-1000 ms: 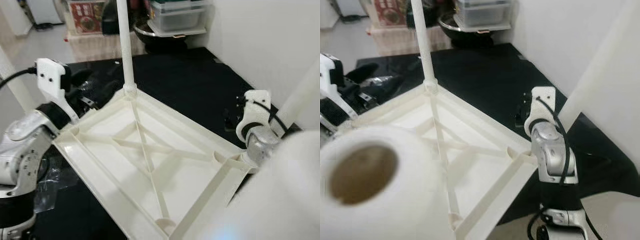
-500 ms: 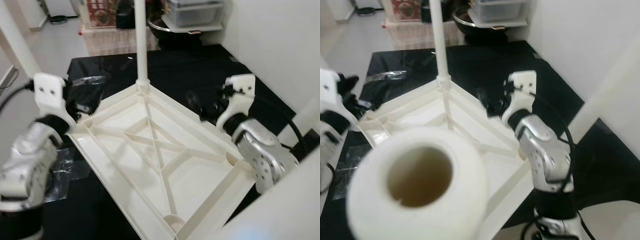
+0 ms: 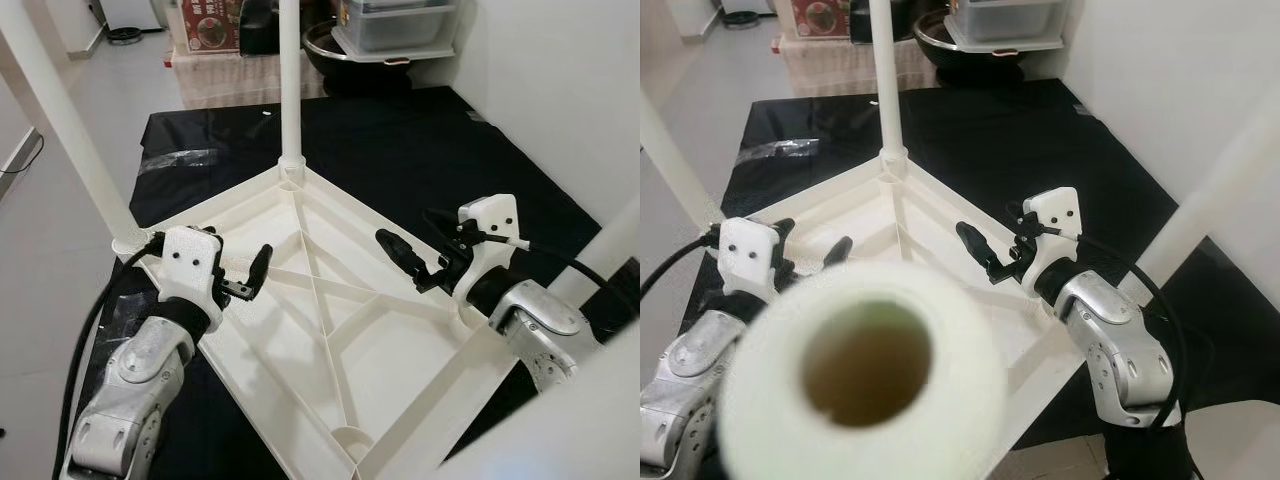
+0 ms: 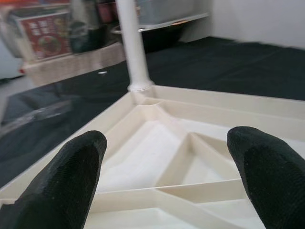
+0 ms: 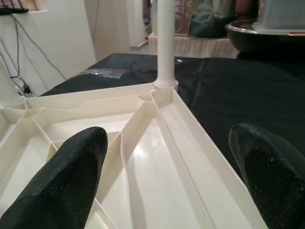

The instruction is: Building children table

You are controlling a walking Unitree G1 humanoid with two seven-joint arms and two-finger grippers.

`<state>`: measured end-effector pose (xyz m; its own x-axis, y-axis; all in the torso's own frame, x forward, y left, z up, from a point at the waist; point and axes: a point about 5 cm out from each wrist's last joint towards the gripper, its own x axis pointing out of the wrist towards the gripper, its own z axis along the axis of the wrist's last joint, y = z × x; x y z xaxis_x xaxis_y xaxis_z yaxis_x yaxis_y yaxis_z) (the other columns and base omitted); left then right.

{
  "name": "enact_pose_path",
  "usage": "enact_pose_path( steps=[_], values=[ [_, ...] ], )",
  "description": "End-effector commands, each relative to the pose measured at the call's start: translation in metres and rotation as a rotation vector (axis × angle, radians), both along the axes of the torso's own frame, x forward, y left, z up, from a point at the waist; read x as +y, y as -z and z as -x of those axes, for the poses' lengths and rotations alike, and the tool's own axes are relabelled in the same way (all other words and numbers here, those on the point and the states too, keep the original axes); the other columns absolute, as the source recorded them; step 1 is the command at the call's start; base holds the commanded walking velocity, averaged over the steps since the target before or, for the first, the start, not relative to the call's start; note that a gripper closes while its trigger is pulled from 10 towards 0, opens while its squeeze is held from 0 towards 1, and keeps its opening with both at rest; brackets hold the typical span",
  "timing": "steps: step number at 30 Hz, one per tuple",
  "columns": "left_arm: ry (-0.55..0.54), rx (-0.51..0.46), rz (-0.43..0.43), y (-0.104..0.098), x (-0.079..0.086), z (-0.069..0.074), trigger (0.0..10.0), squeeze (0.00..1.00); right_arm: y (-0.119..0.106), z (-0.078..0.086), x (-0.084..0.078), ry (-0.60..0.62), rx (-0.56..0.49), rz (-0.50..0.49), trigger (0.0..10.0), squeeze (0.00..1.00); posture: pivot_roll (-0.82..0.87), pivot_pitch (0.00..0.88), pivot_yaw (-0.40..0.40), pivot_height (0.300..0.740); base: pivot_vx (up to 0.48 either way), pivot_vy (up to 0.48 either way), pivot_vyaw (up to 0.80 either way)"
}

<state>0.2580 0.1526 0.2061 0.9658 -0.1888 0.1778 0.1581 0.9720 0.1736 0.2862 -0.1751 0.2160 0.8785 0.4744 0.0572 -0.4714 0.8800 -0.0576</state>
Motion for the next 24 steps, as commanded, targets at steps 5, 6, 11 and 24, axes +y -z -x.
enact_pose_path(
  steps=[5, 6, 11, 24],
  values=[
    [-0.118, 0.003, -0.102, 0.006, 0.015, -0.002, 10.0, 0.0, 0.008, 0.002, -0.003, 0.008, -0.01, -0.013, 10.0, 0.0, 0.0, 0.099, -0.006, 0.74, 0.0, 0.0, 0.0],
    [-0.118, 0.003, -0.102, 0.006, 0.015, -0.002, 10.0, 0.0, 0.008, 0.002, -0.003, 0.008, -0.01, -0.013, 10.0, 0.0, 0.0, 0.099, -0.006, 0.74, 0.0, 0.0, 0.0],
    [-0.127, 0.006, -0.119, 0.011, 0.013, 0.0, 10.0, 0.0, 0.01, 0.002, -0.004, 0.01, -0.016, -0.011, 10.0, 0.0, 0.01, 0.091, -0.006, 0.74, -0.295, 0.0, 0.0],
    [-0.14, -0.003, -0.122, 0.009, 0.014, -0.001, 10.0, 0.0, 0.011, 0.003, -0.002, 0.016, -0.03, -0.011, 10.0, 0.0, 0.01, 0.094, -0.004, 0.74, -0.307, 0.0, 0.0]
  ],
)
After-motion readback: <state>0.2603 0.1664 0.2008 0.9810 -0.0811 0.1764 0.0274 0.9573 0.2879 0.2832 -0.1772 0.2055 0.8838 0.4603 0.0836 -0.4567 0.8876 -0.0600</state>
